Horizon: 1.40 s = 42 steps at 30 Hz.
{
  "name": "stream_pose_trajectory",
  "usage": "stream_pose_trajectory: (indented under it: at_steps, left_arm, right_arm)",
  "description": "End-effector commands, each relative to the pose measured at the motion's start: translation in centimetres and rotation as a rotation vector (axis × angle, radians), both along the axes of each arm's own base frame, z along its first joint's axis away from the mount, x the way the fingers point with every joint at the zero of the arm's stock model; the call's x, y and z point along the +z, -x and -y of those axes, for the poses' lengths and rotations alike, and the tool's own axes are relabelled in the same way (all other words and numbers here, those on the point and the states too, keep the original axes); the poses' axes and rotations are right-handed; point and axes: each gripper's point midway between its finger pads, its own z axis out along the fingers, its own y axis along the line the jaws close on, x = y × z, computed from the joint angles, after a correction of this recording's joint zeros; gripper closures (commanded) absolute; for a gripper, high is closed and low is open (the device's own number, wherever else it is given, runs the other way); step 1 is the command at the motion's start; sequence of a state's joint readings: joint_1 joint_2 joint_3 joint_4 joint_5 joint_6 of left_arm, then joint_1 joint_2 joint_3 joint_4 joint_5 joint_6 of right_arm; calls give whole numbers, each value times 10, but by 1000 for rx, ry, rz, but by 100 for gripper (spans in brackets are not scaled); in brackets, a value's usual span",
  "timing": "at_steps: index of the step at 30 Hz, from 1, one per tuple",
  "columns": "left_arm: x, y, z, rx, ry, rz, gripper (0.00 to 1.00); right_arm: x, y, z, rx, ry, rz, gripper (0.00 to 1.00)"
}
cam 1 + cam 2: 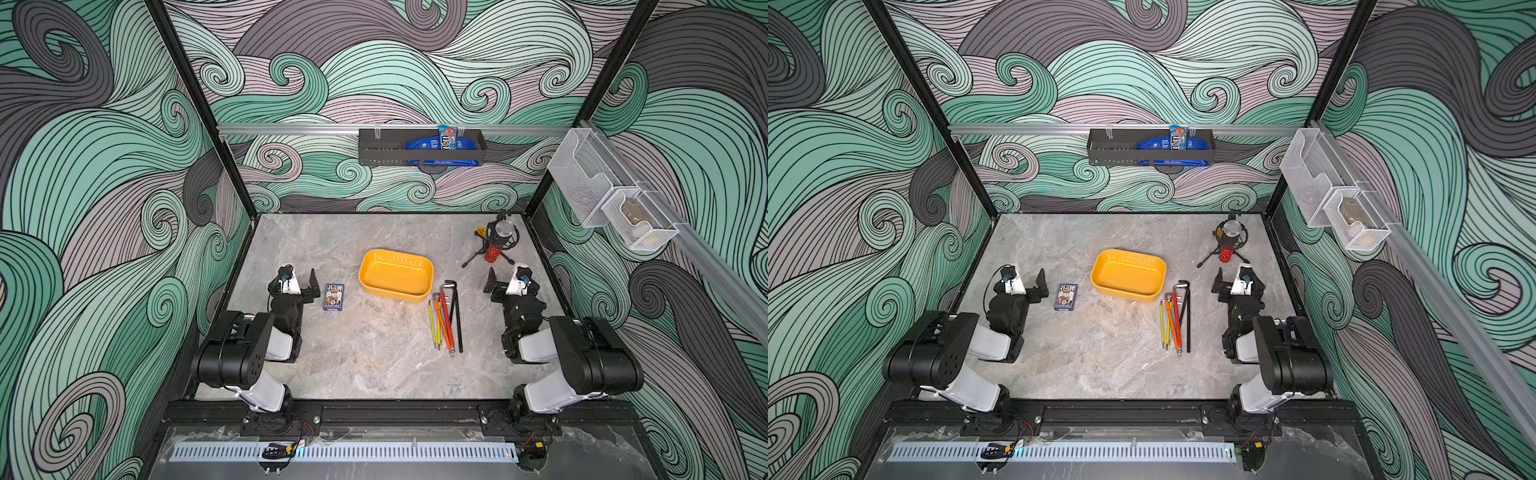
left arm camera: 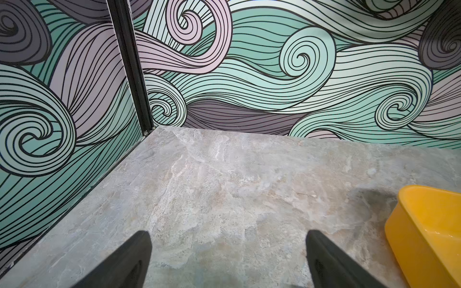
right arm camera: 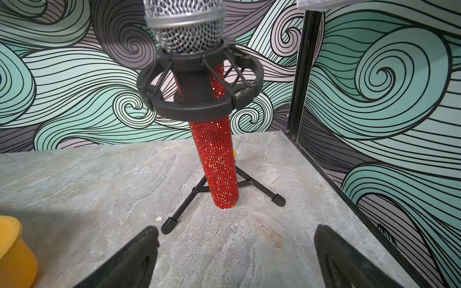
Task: Put the hex key on the desktop into the storage box
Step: Pick up the Allen key from the center of the board.
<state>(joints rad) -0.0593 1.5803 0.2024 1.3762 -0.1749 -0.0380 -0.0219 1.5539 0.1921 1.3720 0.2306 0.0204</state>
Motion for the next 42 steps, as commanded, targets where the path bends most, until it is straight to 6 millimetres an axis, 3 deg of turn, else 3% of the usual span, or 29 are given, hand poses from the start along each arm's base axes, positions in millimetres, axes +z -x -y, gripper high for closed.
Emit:
stream_pose_trajectory:
  at_steps: [1,35,38,42]
  left_arm:
    - [6,0,-1,0,6,26,1]
    - [7,-1,-1,-1,6,28,1]
    - [9,0,-2,5,0,33,1]
    - [32,-5,7,-32,-24,10,1]
  right_arm:
    - [6,-3,-3,18,7,18,0]
    - [6,-1,-3,18,6,23,0]
    - [18,11,-3,15,8,73,0]
    - [38,26,2,-26,7,131,0]
